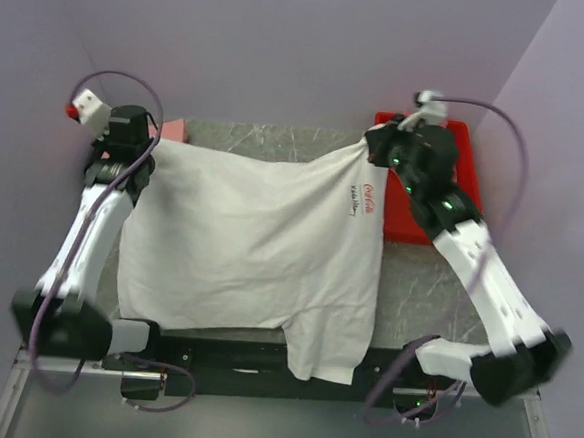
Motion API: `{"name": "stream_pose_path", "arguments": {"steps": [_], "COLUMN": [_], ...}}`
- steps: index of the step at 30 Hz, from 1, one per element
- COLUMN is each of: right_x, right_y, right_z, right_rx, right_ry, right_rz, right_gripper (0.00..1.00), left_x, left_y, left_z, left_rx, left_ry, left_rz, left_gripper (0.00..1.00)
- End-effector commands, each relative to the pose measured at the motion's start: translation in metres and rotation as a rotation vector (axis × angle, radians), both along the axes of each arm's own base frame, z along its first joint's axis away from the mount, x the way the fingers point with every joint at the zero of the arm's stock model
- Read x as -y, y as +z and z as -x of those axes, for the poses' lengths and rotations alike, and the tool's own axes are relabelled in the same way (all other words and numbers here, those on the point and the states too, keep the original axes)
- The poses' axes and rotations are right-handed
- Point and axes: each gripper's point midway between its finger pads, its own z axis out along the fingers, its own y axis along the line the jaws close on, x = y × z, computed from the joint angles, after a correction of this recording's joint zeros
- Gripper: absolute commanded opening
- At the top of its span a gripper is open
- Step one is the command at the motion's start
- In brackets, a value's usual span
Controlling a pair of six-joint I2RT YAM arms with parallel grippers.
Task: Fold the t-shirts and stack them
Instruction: Flatten the tshirt out
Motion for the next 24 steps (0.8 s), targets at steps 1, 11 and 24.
{"name": "stream_pose_path", "arguments": {"steps": [1,11,24], "right_x": [-0.040,-0.056,-0.066], "right_y": [-0.083,-0.158,-0.196], "right_z": [-0.065,-0.135,-0.041], "right_rx": [-0.113,-0.324,-0.424], "right_ry": [0.131,0.165,0.245], "right_rz": [-0.030,0.011,0.083], "right_gripper": [0.00,0.83,0.85], "left_x": [-0.030,-0.035,0.009], "left_y": [-0.099,-0.169,-0.184], "left_z": [-0.046,-0.076,0.022], "left_rx": [-0.211,-0.391,-0.338], "left_ry": [-0.073,-0.121,-0.207], "left_rz": [0.109,0.185,0.341], "left_gripper": [0.12,0.99,0.99]}}
